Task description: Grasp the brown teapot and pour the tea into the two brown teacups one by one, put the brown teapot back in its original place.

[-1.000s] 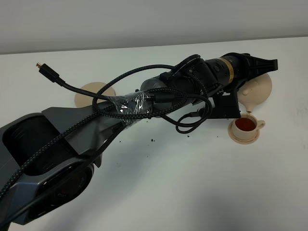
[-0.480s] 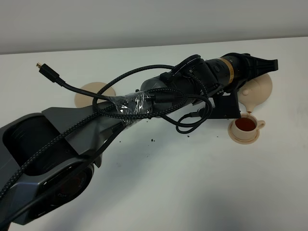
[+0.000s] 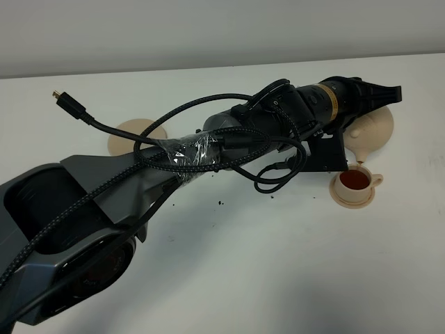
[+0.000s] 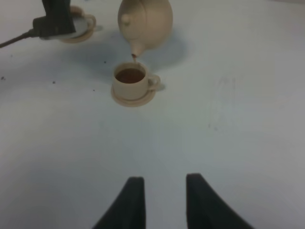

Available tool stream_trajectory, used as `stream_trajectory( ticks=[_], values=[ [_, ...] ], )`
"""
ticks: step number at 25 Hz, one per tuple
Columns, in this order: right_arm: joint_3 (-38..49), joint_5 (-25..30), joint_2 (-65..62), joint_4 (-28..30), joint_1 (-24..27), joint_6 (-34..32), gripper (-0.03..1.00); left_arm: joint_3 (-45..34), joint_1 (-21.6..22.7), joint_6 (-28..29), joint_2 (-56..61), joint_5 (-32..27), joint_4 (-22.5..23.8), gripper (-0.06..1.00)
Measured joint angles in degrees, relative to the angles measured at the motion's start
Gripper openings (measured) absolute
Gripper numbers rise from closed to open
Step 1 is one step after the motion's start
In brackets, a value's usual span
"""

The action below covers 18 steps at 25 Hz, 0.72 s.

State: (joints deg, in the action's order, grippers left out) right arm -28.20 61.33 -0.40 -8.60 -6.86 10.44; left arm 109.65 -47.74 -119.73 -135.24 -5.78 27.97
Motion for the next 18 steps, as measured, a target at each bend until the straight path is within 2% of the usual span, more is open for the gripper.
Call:
stream_trajectory(
  ticks=[8, 14, 18],
  values=[
    [0.0, 0.0, 0.0, 0.0, 0.0, 0.0, 0.24, 0.0, 0.0, 0.0, 0.0, -0.2, -0.2, 0.15],
    [0.0, 0.0, 0.0, 0.0, 0.0, 0.0, 0.24, 0.0, 0.0, 0.5, 0.0, -2.2, -4.1, 0.15],
    [0.0, 0.0, 0.0, 0.0, 0.0, 0.0, 0.24, 0.0, 0.0, 2.1, 0.0, -2.5, -4.6, 0.15]
  ],
)
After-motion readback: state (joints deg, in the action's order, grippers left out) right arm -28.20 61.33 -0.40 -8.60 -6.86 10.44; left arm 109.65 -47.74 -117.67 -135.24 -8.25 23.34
